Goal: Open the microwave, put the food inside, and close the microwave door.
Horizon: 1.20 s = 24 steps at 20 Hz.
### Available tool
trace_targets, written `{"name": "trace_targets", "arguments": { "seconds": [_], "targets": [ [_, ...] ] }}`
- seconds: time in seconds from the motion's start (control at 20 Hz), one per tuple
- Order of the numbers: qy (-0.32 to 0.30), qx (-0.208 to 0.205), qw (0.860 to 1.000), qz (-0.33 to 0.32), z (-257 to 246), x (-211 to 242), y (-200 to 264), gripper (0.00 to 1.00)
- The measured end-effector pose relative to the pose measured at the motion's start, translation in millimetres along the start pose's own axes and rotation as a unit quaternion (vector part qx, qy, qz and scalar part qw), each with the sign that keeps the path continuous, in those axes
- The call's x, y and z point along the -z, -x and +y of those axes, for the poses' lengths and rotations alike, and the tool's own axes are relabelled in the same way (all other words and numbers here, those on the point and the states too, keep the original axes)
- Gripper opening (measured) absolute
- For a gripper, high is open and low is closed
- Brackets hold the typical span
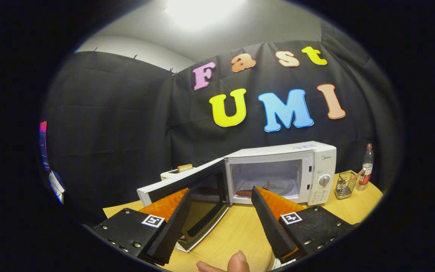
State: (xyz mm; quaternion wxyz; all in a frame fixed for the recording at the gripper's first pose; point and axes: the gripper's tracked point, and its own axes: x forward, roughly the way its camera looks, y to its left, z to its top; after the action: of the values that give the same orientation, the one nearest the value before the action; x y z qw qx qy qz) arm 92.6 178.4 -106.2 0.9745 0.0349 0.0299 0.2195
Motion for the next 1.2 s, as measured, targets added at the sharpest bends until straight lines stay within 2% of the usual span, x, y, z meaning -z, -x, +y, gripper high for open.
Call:
{"name": "trace_targets", "arguments": {
  "seconds": [0.2,0.3,0.4,0.55,0.75,0.85,0.9,1.0,1.05,1.1,1.2],
  "targets": [
    [0.084,-0.022,0.996,-0.011,41.5,-2.1,26.8,0.96],
    [0.112,-0.054,0.992,-0.027,74.0,0.0,38.0,0.96],
    [0.118,-0.090,0.988,-0.039,107.4,5.0,43.1,0.96],
    [0.104,-0.135,0.985,-0.023,146.0,23.7,37.9,0.93],
    [0.085,-0.152,0.985,-0.009,174.0,40.1,14.0,0.91],
    [0.095,-0.135,0.986,-0.005,176.2,46.9,-5.3,0.78],
    [0.096,-0.132,0.987,0.005,178.2,55.2,-14.3,0.58],
    [0.085,-0.141,0.986,0.024,185.9,71.0,-28.9,0.34],
    [0.081,-0.149,0.985,0.030,192.2,77.0,-35.9,0.32],
    [0.090,-0.123,0.988,0.036,181.4,83.2,-45.8,0.31],
    [0.086,-0.108,0.989,0.048,173.1,91.4,-60.1,0.03]
  ]
}}
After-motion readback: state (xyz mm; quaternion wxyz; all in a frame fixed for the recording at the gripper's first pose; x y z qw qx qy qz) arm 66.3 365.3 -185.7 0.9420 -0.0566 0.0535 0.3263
